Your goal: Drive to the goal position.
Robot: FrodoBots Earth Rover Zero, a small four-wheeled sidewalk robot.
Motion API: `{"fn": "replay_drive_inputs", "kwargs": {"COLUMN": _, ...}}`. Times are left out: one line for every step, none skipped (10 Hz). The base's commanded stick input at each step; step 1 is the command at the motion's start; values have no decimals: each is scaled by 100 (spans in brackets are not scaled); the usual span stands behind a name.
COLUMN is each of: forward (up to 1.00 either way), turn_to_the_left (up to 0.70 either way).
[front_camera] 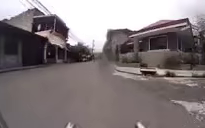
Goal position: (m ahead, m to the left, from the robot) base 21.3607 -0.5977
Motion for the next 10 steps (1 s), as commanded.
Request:
{"fn": "replay_drive_inputs", "kwargs": {"forward": 70, "turn_to_the_left": 14}}
{"fn": "replay_drive_inputs", "kwargs": {"forward": 70, "turn_to_the_left": 14}}
{"fn": "replay_drive_inputs", "kwargs": {"forward": 70, "turn_to_the_left": 14}}
{"fn": "replay_drive_inputs", "kwargs": {"forward": 70, "turn_to_the_left": 14}}
{"fn": "replay_drive_inputs", "kwargs": {"forward": 70, "turn_to_the_left": 14}}
{"fn": "replay_drive_inputs", "kwargs": {"forward": 70, "turn_to_the_left": 14}}
{"fn": "replay_drive_inputs", "kwargs": {"forward": 70, "turn_to_the_left": 14}}
{"fn": "replay_drive_inputs", "kwargs": {"forward": 70, "turn_to_the_left": 14}}
{"fn": "replay_drive_inputs", "kwargs": {"forward": 70, "turn_to_the_left": 14}}
{"fn": "replay_drive_inputs", "kwargs": {"forward": 70, "turn_to_the_left": 14}}
